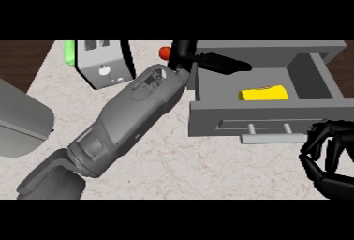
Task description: Pick up the cup, place it into the drawer and close the drawer
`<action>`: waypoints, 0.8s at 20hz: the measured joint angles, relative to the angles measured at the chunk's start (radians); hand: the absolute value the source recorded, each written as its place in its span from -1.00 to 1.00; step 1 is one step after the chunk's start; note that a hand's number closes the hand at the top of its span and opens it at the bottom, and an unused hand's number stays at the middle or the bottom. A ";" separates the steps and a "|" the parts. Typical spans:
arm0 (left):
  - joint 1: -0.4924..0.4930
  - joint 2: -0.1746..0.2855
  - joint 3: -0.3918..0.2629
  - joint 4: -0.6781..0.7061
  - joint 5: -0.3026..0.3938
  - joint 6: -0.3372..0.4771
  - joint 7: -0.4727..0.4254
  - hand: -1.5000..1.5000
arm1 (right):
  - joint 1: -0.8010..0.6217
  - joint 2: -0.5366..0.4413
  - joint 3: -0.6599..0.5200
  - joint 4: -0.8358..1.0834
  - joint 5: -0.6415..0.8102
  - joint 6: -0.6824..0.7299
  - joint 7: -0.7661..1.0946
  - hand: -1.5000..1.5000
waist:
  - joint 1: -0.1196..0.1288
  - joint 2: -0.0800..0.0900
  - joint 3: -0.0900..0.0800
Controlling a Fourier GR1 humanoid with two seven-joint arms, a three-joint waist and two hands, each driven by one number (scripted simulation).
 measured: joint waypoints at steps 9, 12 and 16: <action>0.107 0.159 0.059 -0.207 -0.007 -0.034 0.096 -1.00 | -0.016 0.011 0.092 0.009 0.262 -0.069 0.021 1.00 | 0.029 -0.003 0.000; 0.191 0.223 0.071 -0.313 -0.008 -0.044 0.121 -1.00 | -0.021 0.021 0.121 0.047 0.352 -0.104 -0.007 1.00 | 0.038 -0.004 0.000; 0.291 0.281 0.093 -0.430 -0.002 -0.060 0.147 -1.00 | -0.067 0.026 0.182 0.135 0.491 -0.151 -0.044 1.00 | 0.046 -0.003 0.000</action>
